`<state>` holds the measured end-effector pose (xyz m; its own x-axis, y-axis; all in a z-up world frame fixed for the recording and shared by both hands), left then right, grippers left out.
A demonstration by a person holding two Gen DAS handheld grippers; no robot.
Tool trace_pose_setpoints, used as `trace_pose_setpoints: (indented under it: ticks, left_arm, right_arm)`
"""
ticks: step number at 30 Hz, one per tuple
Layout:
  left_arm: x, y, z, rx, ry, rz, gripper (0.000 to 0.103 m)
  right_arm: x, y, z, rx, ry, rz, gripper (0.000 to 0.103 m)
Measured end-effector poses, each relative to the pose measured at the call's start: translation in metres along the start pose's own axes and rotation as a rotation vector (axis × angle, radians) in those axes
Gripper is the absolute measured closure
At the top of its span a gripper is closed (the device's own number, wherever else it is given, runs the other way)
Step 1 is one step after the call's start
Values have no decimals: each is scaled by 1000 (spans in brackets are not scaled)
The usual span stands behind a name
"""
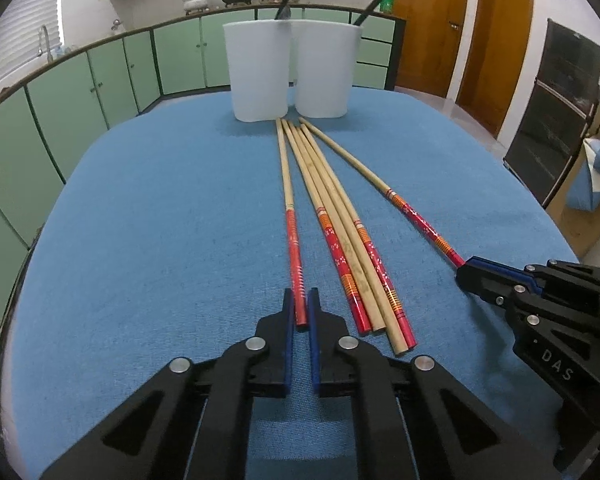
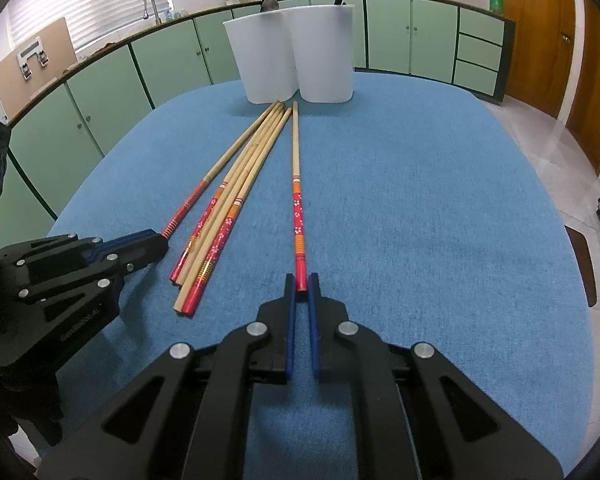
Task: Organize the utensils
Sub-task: 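Close the left tool on another red-patterned chopstick, then lift both chopsticks, lower them into the white holder and open both tools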
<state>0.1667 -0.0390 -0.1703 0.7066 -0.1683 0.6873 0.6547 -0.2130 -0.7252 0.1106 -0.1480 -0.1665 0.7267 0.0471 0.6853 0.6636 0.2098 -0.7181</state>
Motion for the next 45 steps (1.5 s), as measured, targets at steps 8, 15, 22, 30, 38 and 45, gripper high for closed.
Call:
trace_pose_setpoints:
  ticks: [8,15,22,30,38,45]
  left_arm:
    - [14,-31,12,8,-19,-76,97]
    - [39,-70,17,8,-28,-183,97]
    - [76,-106,18,-2,-28,-299,97]
    - [122,-136,18,-17,-1,-407,97]
    - [152,-140,13,-53,24,-438,98]
    - [179,-149,19,-62,41,-476,98]
  right_arm:
    - [14,-22,2,5,-16,-50,98]
    - [42,-57,-3,-1,-31,-136,98]
    - [79,-92,-10,9,-38,-224,98]
    - [134,-128,-11,50,-68,-311,98]
    - [175,-139,-4,100,-116,-319,98]
    - [217,-153,-3,137,-139,-341,98]
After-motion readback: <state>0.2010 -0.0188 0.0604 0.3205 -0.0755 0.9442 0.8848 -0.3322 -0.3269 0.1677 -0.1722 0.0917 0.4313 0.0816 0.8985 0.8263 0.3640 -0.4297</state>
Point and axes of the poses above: each gripper's, at about its wrist camera, not at the fingertips, and y roughly the way its jaws point, z to its left, x to its top, the point moved 7 cm from there along y, roughly the way its jaws point, and after that the axes turned 4 degrees about -z, right-handed, at the moved point
